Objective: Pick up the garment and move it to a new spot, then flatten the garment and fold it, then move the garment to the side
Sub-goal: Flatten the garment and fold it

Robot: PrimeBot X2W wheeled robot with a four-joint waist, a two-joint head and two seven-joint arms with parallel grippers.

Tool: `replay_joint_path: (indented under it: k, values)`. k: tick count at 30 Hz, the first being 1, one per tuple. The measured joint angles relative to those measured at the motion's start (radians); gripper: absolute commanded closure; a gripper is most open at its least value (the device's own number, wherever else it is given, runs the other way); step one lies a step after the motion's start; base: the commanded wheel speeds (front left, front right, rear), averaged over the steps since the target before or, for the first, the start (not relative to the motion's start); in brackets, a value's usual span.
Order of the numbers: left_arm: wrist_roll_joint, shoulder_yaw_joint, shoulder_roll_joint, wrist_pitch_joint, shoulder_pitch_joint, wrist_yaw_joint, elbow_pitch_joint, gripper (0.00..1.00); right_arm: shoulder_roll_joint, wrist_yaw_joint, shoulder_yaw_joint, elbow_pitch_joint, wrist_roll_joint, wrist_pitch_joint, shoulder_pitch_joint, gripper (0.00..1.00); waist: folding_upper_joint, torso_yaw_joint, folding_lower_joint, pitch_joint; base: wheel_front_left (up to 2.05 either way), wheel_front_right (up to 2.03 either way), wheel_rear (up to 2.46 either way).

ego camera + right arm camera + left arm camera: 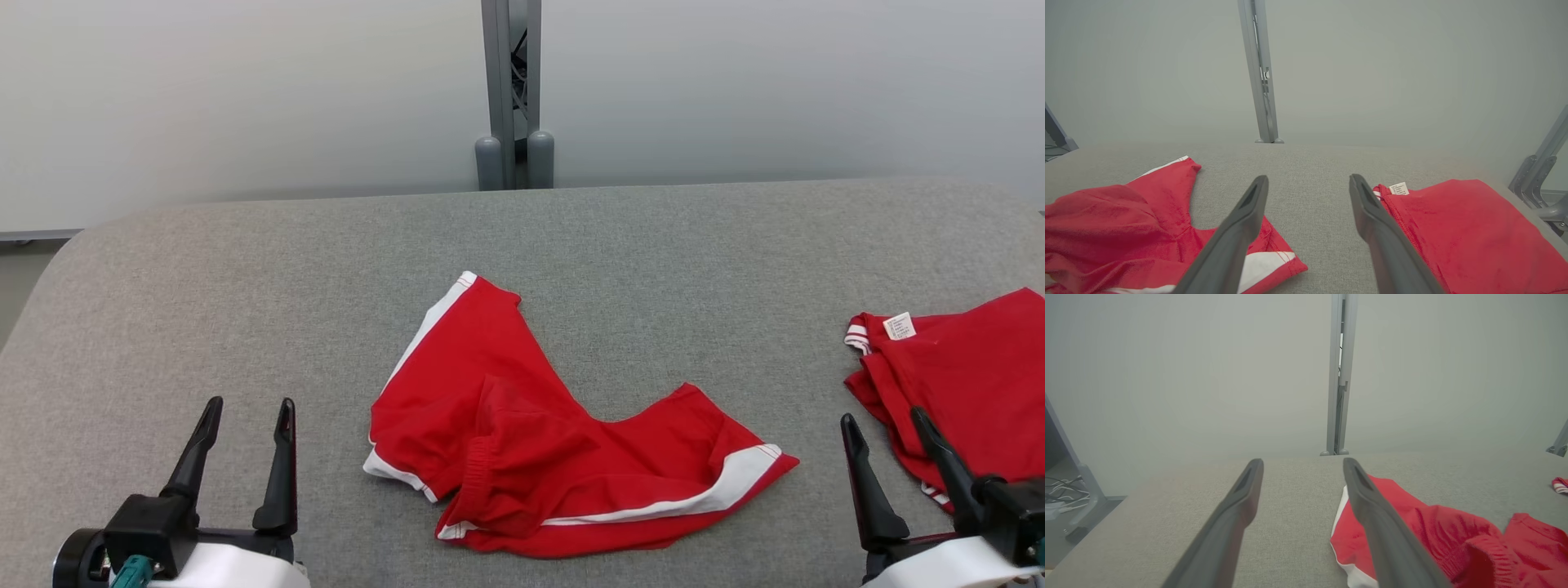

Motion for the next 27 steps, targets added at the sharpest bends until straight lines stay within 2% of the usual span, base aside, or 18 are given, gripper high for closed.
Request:
replay_joint_path:
  k: [4,13,19,27]
  values:
    - [0.008,-0.053,0.008,0.056,-0.016,-0.025,-0.031,0.00,0.000,0.000,0.007,0.009,-0.004,0.055,0.001,0.00,0.0000,0.007,0.0000,0.011,0.00,0.00,0.00]
    - [-0.039,-0.234,-0.016,0.254,-0.017,-0.162,-0.041,0.00,-0.030,0.000,0.054,0.032,-0.016,0.168,0.011,0.00,0.0000,0.019,0.0000,0.057,0.00,0.00,0.00]
    - [-0.075,-0.278,-0.003,0.340,-0.017,-0.210,-0.032,0.00,-0.078,0.000,0.088,0.050,0.001,0.193,-0.015,0.00,0.0000,0.023,0.0000,0.087,0.00,0.00,0.00]
    - [-0.089,-0.296,0.003,0.387,-0.051,-0.231,-0.007,0.00,-0.134,0.000,0.133,0.128,0.044,0.204,-0.088,0.00,0.0000,0.036,0.0000,0.143,0.00,0.00,0.00]
